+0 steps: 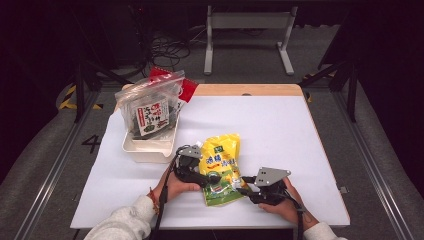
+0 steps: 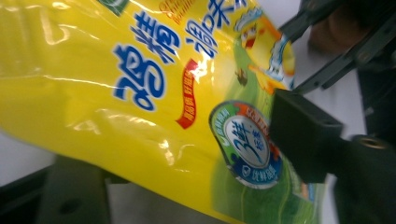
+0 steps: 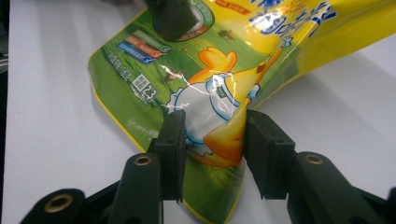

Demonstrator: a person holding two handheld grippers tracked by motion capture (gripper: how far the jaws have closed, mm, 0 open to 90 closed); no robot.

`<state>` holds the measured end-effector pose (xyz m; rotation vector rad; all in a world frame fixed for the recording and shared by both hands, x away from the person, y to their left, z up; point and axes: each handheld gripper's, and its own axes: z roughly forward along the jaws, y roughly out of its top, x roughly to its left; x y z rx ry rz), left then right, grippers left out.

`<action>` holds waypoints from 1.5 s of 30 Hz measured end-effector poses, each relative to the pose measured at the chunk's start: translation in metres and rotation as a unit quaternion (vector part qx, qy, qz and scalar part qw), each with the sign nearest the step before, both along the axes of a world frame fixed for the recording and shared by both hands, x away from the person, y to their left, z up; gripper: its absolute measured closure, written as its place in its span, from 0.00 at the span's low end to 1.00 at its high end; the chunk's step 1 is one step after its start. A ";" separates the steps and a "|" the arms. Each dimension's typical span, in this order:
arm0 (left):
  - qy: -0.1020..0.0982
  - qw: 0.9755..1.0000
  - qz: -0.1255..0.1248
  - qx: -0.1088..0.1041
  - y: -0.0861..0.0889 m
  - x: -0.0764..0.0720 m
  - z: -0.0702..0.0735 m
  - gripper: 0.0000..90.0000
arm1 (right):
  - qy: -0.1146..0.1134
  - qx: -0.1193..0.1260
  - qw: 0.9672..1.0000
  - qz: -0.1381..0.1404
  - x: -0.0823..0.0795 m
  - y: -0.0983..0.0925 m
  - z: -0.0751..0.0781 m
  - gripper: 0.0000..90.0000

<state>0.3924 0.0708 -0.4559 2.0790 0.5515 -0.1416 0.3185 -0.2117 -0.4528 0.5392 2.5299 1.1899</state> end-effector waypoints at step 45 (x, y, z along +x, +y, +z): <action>-0.239 0.968 0.033 -0.075 0.089 -0.035 0.101 0.94 | -0.002 0.020 0.996 -0.092 -0.004 -0.022 0.016 0.33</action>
